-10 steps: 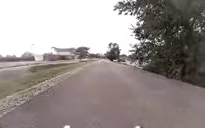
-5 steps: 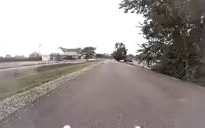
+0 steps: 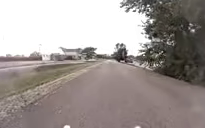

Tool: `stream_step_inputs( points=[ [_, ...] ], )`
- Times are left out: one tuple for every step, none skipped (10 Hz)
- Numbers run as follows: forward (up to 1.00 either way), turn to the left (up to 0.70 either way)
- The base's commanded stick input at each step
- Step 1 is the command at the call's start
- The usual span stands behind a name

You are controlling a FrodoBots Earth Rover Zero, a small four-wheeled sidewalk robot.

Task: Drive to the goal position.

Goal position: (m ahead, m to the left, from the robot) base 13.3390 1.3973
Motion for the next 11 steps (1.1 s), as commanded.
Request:
stream_step_inputs(
  points=[
    [0.70,-0.23],
    [0.70,0.00],
    [0.70,0.00],
    [0.70,0.00],
    [0.70,0.00],
    [0.70,0.00],
    [0.70,0.00],
    [0.70,0.00],
    [0.70,0.00],
    [0.70,0.00],
    [0.70,0.00]
  ],
)
